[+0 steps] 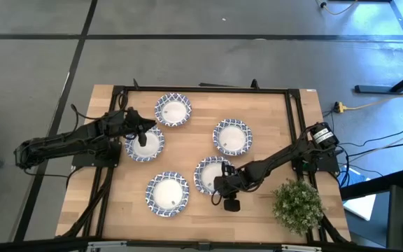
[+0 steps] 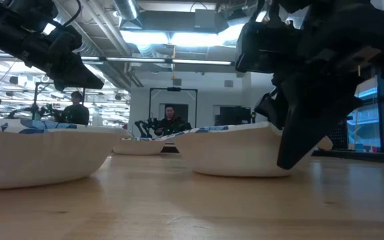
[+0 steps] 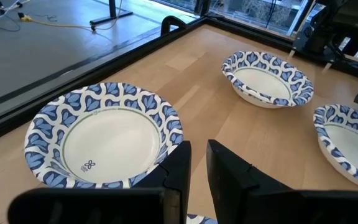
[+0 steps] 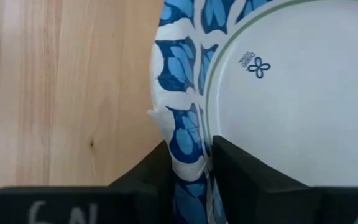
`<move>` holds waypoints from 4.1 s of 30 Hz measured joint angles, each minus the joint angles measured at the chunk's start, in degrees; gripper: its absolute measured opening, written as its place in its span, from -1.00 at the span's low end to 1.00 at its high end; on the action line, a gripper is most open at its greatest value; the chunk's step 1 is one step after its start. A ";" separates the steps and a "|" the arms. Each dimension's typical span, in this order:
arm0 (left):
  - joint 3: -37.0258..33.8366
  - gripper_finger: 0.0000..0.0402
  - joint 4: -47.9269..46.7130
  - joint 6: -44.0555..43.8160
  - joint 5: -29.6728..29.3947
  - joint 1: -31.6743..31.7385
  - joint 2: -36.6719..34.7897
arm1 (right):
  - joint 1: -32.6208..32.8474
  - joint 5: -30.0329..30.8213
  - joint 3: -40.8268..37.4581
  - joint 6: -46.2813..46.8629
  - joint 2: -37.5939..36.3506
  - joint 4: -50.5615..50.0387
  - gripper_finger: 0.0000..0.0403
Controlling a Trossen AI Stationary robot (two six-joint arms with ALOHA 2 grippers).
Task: Nest bowls inside each other
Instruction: Stack the blue bowl on the blue bowl, then stack the blue bowl on the blue bowls
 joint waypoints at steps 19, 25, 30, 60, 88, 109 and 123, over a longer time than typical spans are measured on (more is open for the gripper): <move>0.02 -0.76 0.02 -0.02 0.00 0.00 0.02 | -2.30 2.05 9.47 -8.64 0.00 -11.24 -0.54; 0.02 -0.76 0.00 0.00 0.00 0.00 0.00 | -4.74 4.45 13.51 -12.06 0.02 -15.13 -0.54; 0.00 -0.76 -0.33 0.07 0.00 -0.02 0.00 | -5.99 5.92 16.27 -13.52 0.02 -18.23 -0.54; 0.02 -0.76 -5.53 0.05 -0.02 0.00 0.00 | -5.64 0.29 15.87 -9.74 4.79 -17.12 -0.29; 0.00 -0.76 -5.51 0.02 -0.02 -0.01 0.01 | -5.67 1.26 20.07 -15.04 4.87 -17.12 0.07; 0.02 -0.76 -5.52 0.07 -0.02 -0.01 0.01 | -5.79 5.72 20.61 -17.77 7.68 -21.91 0.07; 0.00 -0.76 -5.62 0.13 -0.02 -0.02 0.02 | -6.49 8.54 20.59 -17.48 7.98 -21.84 -0.28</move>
